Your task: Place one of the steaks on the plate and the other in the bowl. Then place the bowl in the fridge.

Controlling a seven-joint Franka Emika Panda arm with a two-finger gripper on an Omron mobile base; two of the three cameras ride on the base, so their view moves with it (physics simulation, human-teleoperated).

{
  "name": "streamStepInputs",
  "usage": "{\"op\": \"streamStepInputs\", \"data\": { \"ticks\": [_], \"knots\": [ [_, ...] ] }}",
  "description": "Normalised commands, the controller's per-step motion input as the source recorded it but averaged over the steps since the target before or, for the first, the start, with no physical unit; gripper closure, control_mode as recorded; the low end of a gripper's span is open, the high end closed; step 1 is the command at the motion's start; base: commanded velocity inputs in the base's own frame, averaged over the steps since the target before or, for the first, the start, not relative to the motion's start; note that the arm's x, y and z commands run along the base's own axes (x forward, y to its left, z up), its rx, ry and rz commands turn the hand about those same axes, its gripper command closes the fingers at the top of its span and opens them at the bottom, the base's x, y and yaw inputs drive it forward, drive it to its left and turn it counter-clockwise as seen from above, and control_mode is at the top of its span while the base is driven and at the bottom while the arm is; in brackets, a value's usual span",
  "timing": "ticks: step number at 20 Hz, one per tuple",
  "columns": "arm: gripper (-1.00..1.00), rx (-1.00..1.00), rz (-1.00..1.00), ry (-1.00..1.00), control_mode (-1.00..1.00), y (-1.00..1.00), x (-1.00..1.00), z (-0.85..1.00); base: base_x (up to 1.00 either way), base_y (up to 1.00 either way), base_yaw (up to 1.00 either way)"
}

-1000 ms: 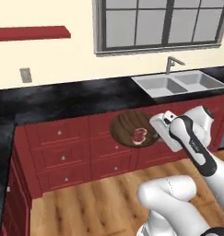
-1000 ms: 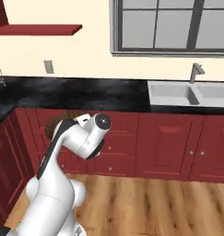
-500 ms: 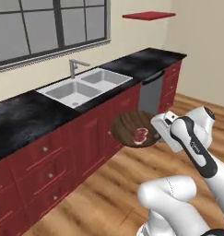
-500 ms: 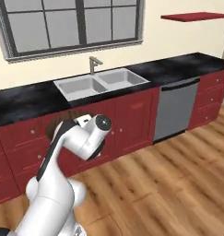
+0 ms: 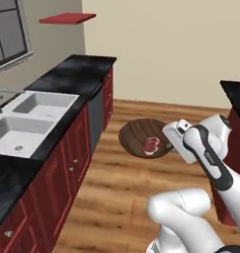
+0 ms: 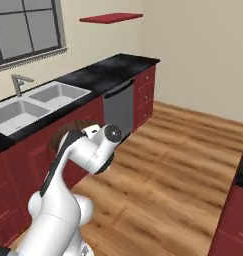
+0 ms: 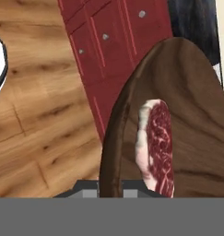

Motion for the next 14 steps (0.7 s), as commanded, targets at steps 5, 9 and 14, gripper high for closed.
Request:
{"op": "streamStepInputs", "data": {
  "ticks": [5, 9, 14],
  "knots": [
    [1.0, 0.0, 0.0, 0.0, 1.0, 0.0, 0.0, 0.0, 0.95, 0.41, -0.69],
    [1.0, 0.0, 0.0, 0.0, 1.0, 0.0, 0.0, 0.0, 0.95, 0.44, -0.7],
    [1.0, 0.0, 0.0, 0.0, 1.0, 0.0, 0.0, 0.0, 0.98, 0.61, -0.69]
  ]
}}
